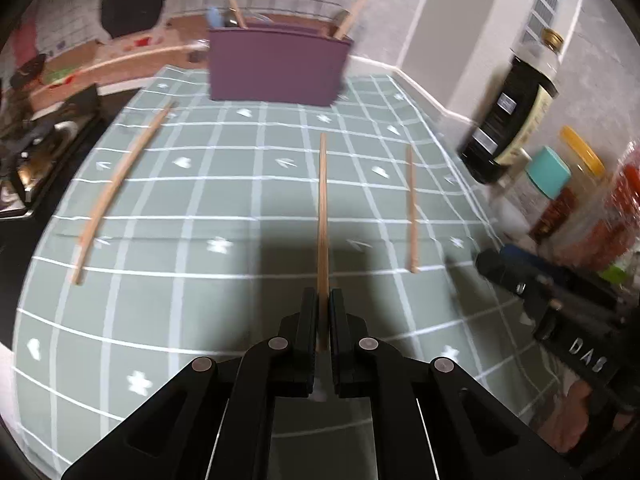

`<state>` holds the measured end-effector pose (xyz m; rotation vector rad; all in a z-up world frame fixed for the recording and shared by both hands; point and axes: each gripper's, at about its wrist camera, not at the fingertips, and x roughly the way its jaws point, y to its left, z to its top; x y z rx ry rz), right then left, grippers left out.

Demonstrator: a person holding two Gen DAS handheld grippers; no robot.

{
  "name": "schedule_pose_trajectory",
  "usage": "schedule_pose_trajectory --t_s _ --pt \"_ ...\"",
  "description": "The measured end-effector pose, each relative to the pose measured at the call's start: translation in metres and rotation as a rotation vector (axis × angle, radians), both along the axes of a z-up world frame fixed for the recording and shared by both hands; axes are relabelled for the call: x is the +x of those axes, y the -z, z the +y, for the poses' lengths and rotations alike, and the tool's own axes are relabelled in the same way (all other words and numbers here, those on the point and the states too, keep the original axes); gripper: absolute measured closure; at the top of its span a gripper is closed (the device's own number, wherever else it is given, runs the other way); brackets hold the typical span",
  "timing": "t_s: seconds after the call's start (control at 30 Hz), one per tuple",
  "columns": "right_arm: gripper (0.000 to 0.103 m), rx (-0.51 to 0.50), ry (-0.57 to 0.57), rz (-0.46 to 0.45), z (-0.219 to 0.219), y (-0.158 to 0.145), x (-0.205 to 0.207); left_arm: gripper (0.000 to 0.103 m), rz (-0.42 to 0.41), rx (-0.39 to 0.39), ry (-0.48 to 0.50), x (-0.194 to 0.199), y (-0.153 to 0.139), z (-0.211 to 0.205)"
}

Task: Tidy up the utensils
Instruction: 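Close both tools on one wooden chopstick each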

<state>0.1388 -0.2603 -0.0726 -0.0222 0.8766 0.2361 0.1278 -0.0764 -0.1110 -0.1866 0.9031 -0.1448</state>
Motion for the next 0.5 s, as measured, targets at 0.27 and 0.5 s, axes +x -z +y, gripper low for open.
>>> schedule_pose_trajectory --t_s 0.27,0.5 --pt "0.073 0.047 0.093 0.066 0.029 0.017 0.017 0.097 -0.035 0.025 -0.062 -0.005 -0.004 0.034" --pt "0.083 0.012 0.117 0.083 0.051 0.027 0.032 0.097 -0.032 0.013 -0.063 -0.005 -0.003 0.045"
